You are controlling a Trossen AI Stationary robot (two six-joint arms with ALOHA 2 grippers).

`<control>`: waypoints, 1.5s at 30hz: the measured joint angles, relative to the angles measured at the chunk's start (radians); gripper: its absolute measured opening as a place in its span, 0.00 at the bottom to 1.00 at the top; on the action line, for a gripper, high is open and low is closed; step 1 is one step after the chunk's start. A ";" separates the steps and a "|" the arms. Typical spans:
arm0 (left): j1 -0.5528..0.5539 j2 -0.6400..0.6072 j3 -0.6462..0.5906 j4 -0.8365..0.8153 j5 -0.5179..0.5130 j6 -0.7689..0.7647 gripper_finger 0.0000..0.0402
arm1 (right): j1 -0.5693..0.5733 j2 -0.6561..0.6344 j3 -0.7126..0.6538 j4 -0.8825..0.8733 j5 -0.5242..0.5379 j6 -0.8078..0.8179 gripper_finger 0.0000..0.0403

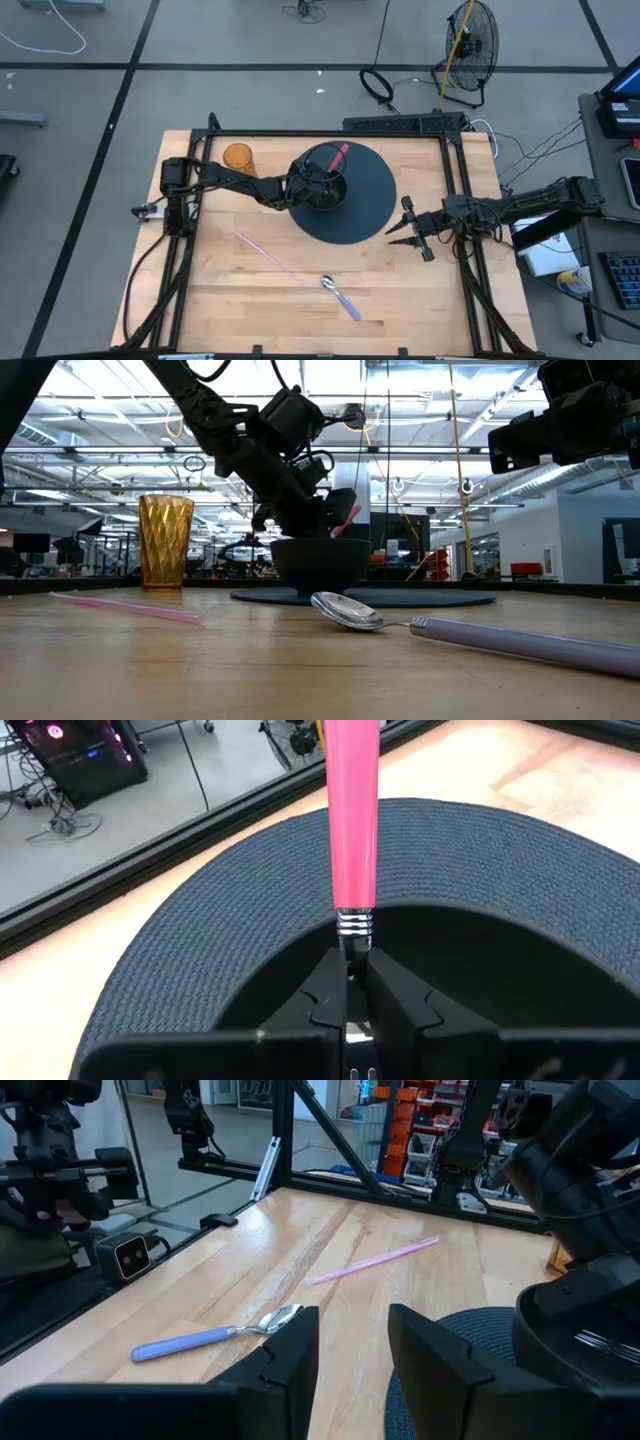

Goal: Pick & Place Utensil
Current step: Put the fork into the bowl, then put the spoon into the bowl

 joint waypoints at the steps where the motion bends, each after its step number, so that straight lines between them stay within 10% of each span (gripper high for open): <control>1: 0.000 0.000 0.000 -0.001 0.000 0.000 0.08 | 0.000 0.000 0.000 0.000 0.000 0.000 0.29; 28: -0.018 -0.024 0.000 -0.006 0.021 0.177 0.12 | 0.000 0.000 0.000 -0.010 0.000 0.000 0.29; 45: -0.156 -0.432 0.001 -0.377 0.087 0.450 0.06 | 0.004 0.004 0.000 -0.018 0.000 0.024 0.29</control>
